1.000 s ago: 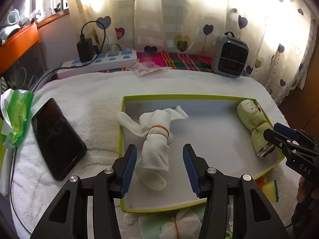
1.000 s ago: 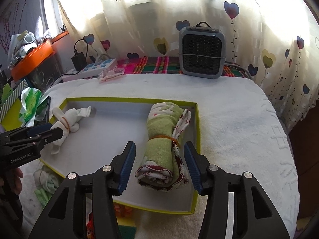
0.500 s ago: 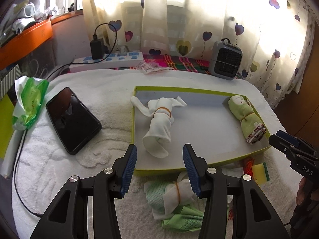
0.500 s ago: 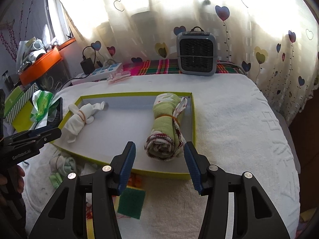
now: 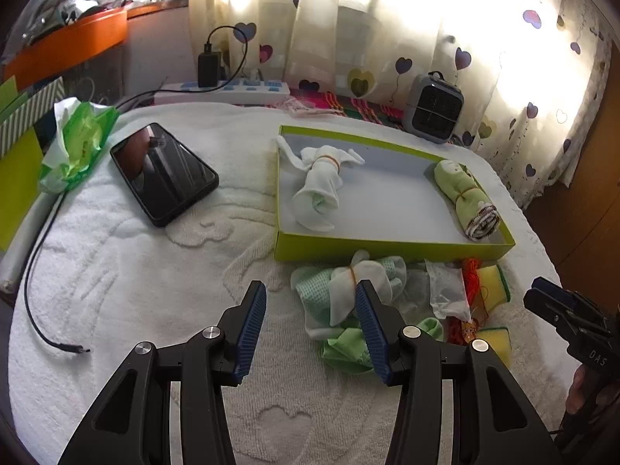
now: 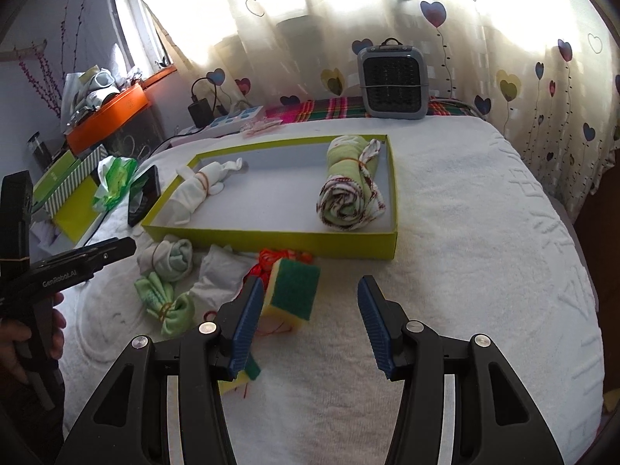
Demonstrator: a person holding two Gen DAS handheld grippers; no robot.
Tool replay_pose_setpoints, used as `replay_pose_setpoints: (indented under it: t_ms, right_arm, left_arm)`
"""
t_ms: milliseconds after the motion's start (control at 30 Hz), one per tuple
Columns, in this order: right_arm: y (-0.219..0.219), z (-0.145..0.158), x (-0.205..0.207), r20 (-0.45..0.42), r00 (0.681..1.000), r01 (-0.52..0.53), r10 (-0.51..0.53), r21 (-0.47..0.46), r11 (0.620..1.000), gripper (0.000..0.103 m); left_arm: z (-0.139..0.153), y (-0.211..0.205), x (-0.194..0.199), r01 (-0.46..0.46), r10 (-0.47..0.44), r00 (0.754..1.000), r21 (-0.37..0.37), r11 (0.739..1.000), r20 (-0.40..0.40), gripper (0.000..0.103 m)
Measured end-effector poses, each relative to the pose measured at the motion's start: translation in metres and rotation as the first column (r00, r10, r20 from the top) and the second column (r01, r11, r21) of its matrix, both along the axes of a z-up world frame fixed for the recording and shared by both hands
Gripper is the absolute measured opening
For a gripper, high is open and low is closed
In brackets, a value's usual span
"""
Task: Organize soft objects
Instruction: 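Grasp the yellow sponge with the right tool and lift it, then grasp the white-and-green mesh bundle with the left tool while the right tool holds the sponge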
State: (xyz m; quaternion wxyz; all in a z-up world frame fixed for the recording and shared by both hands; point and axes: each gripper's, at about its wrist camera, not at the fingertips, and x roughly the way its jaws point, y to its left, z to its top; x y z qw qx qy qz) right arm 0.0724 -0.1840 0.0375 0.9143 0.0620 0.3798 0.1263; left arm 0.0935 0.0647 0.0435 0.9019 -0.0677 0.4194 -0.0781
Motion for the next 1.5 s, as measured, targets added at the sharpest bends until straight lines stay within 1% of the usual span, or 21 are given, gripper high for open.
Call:
replay_pose_setpoints:
  t_ms: [167,333,533,600,667,733,767,833,1000,1100,1267,1500]
  right_arm:
    - [0.012,-0.006,-0.014,-0.008,0.997,-0.071,0.071,0.024,0.997,0.052]
    - [0.027,-0.014,-0.021,-0.014,0.991,-0.135,0.135,0.033,0.99,0.052]
    - [0.034,-0.023,-0.022,-0.035,0.988,-0.151,0.151,0.021,0.988,0.052]
    - [0.036,-0.024,-0.023,-0.035,0.987,-0.156,0.156,0.004,0.988,0.052]
    - [0.038,-0.025,-0.024,-0.031,0.987,-0.159,0.158,-0.022,0.987,0.046]
    - [0.04,-0.026,-0.025,-0.029,0.986,-0.167,0.166,-0.034,0.985,0.036]
    - [0.039,-0.027,-0.025,-0.031,0.986,-0.165,0.163,-0.035,0.986,0.033]
    - [0.038,-0.028,-0.026,-0.028,0.987,-0.16,0.159,-0.031,0.987,0.031]
    - [0.032,-0.025,-0.03,-0.009,0.989,-0.146,0.145,-0.021,0.989,0.027]
    - [0.024,-0.022,-0.032,0.003,0.992,-0.126,0.126,-0.003,0.992,0.027]
    - [0.009,-0.018,-0.036,0.013,0.996,-0.087,0.087,0.006,0.996,0.027]
    - [-0.01,-0.016,-0.037,0.017,0.999,-0.028,0.027,0.019,0.999,0.027]
  left_arm:
    - [-0.009,0.001,-0.01,0.004,-0.004,1.0,-0.02,1.0,-0.023,0.047]
    - [-0.015,-0.003,-0.017,0.027,-0.028,0.999,-0.03,0.999,-0.044,0.047]
    - [-0.022,-0.011,-0.019,0.049,-0.053,0.996,-0.047,0.998,-0.068,0.047]
    - [-0.022,-0.015,-0.02,0.062,-0.065,0.996,-0.052,0.997,-0.069,0.047]
    - [-0.022,-0.018,-0.022,0.074,-0.078,0.995,-0.054,0.996,-0.069,0.047]
    - [-0.023,-0.021,-0.024,0.084,-0.088,0.993,-0.057,0.995,-0.073,0.047]
    - [-0.023,-0.022,-0.024,0.086,-0.09,0.993,-0.057,0.995,-0.075,0.047]
    - [-0.024,-0.024,-0.025,0.091,-0.096,0.992,-0.057,0.994,-0.079,0.047]
    - [-0.027,-0.033,-0.03,0.12,-0.125,0.988,-0.054,0.991,-0.09,0.047]
    - [-0.026,-0.035,-0.032,0.123,-0.127,0.988,-0.046,0.991,-0.085,0.047]
    - [-0.018,-0.03,-0.028,0.093,-0.094,0.994,-0.015,0.996,-0.062,0.047]
    - [-0.006,-0.027,-0.006,0.085,-0.084,0.996,0.041,0.996,-0.029,0.047]
